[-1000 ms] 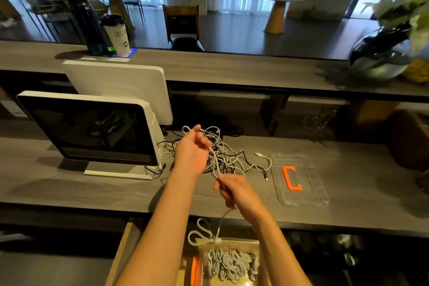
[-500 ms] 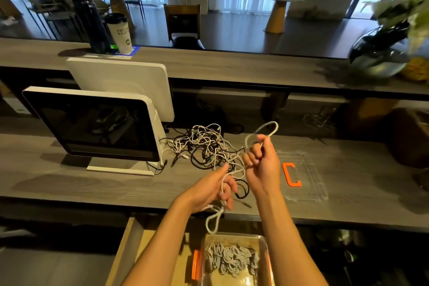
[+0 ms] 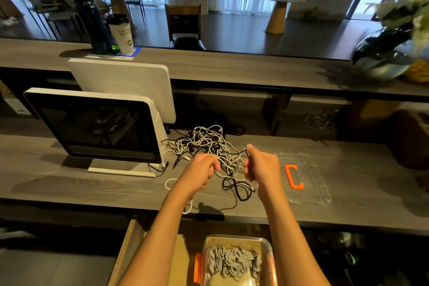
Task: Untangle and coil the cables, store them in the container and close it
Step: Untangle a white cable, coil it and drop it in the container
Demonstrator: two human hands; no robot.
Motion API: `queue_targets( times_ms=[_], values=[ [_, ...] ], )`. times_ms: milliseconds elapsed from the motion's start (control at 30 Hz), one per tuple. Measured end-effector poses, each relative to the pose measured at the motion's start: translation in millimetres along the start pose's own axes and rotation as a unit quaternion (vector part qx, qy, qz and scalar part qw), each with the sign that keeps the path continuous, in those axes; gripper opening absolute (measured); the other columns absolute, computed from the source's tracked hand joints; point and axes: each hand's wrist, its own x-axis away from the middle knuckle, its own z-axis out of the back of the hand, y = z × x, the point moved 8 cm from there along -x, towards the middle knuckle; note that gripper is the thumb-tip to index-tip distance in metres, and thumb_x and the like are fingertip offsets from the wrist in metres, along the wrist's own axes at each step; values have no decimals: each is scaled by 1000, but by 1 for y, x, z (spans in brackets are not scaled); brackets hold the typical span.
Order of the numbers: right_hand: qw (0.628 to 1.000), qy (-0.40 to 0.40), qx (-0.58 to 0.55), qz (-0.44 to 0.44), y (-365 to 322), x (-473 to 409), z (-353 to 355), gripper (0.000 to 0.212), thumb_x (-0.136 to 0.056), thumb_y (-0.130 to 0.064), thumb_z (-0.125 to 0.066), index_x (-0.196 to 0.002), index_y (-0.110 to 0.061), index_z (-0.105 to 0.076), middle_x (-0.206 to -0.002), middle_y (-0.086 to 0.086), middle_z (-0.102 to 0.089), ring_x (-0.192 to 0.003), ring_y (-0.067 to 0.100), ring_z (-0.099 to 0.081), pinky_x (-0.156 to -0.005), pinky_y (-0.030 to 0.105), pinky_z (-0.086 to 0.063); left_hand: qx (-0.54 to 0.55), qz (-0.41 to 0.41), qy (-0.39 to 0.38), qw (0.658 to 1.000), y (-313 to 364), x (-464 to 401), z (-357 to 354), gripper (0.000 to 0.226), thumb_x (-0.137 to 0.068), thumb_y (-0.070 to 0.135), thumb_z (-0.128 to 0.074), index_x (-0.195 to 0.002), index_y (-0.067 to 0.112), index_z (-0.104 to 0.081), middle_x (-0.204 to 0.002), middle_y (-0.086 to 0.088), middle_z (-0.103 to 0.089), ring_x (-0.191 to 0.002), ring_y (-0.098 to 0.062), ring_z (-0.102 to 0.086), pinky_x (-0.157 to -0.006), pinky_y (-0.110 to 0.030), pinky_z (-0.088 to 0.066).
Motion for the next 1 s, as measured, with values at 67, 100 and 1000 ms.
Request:
queue_targets(
  times_ms=[67, 100, 1000],
  values=[
    [997, 2, -11, 74, -17, 0, -5, 41, -103, -30, -47, -75, -12, -71, -67, 4, -69, -65, 18, -63, -63, 31, -50, 42, 4, -40, 998, 3, 2, -6, 43, -106, 34, -33, -78, 13, -58, -51, 6, -33, -42, -9, -21, -42, -22, -16],
    [996, -6, 8, 83, -18, -1, -9, 44, -105, -33, -41, -81, -15, -72, -74, 2, -73, -76, 18, -68, -74, 34, -52, 64, 8, -62, 996, 6, 4, -9, 48, -107, 39, -30, -77, 12, -58, -52, 5, -32, -41, -9, -21, -40, -21, -16],
    [996, -9, -86, -28, 17, -15, 21, 18, -97, -25, -60, -95, -13, -74, -80, -1, -68, -76, 12, -58, -71, 26, -45, 95, -118, -1, 988, 21, 16, 25, 35, -106, 35, -36, -85, 11, -52, -51, 9, -32, -45, -11, -28, -46, -22, -32]
  ],
)
